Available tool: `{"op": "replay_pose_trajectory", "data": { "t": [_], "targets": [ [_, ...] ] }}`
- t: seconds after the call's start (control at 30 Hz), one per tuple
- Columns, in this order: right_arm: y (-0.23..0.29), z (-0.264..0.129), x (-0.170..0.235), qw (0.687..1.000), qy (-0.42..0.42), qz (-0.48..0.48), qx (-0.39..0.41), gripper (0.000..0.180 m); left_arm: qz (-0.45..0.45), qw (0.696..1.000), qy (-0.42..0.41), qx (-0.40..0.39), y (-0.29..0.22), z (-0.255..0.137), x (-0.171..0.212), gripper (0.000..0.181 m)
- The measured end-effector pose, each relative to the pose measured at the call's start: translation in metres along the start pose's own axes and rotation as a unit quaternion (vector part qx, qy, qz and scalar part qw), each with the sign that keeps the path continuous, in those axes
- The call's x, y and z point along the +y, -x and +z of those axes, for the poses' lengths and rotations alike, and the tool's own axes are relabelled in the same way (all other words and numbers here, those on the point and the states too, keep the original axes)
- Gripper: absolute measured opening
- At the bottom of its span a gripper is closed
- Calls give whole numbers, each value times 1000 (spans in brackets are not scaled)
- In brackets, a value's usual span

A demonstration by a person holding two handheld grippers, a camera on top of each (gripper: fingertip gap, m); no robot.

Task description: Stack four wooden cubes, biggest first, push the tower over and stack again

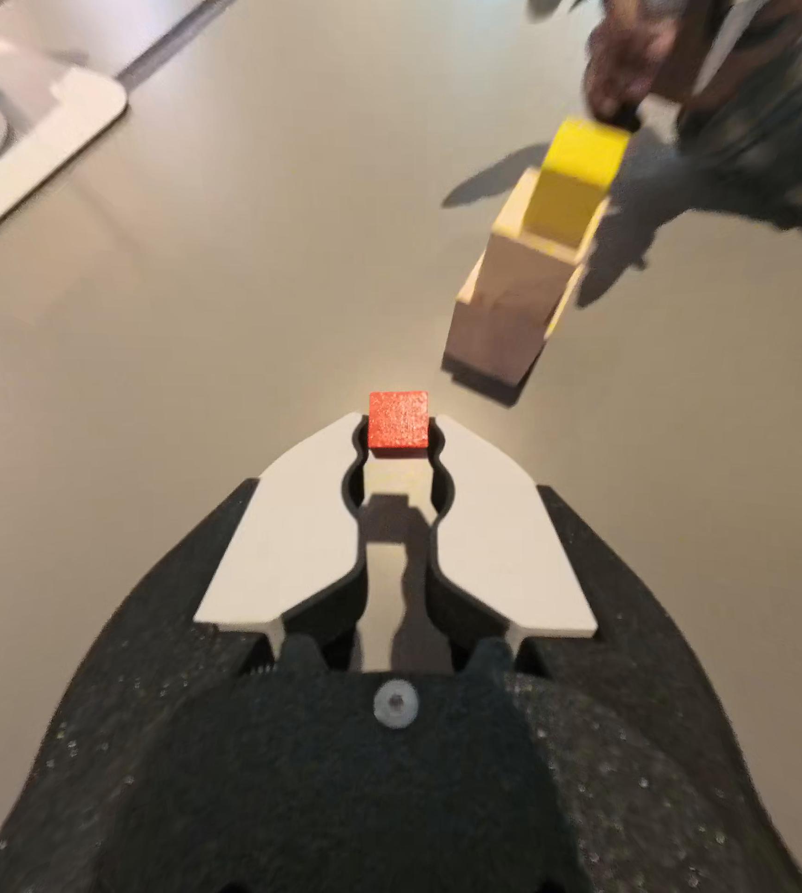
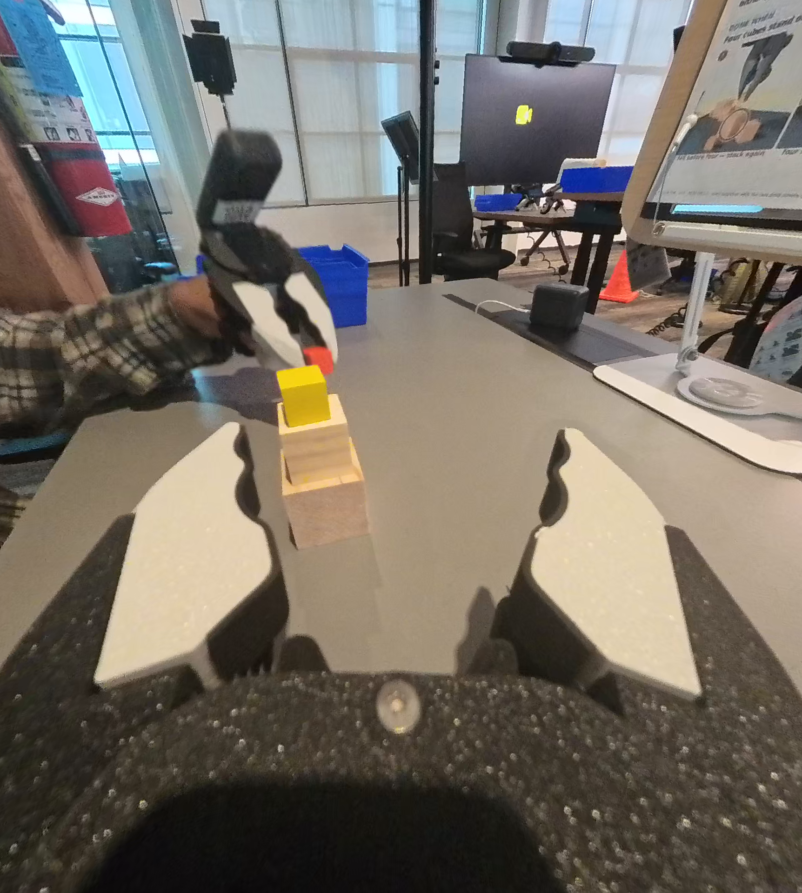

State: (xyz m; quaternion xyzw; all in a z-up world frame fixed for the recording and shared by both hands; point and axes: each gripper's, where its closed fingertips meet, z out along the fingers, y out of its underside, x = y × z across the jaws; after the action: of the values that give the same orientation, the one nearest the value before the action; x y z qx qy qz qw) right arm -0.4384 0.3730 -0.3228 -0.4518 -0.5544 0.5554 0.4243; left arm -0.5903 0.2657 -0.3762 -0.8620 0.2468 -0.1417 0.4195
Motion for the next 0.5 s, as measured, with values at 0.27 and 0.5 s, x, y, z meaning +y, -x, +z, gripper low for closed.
{"op": "replay_pose_trajectory", "data": {
  "t": [0.27, 0.5],
  "targets": [
    [1, 0, 2, 1000, 3, 2, -3, 113, 94, 992, 52, 65, -52, 1, -88, 23],
    [2, -1, 0, 1000, 1, 2, -5, 113, 112, 986, 73, 101, -69, 30, -99, 23]
  ]
}}
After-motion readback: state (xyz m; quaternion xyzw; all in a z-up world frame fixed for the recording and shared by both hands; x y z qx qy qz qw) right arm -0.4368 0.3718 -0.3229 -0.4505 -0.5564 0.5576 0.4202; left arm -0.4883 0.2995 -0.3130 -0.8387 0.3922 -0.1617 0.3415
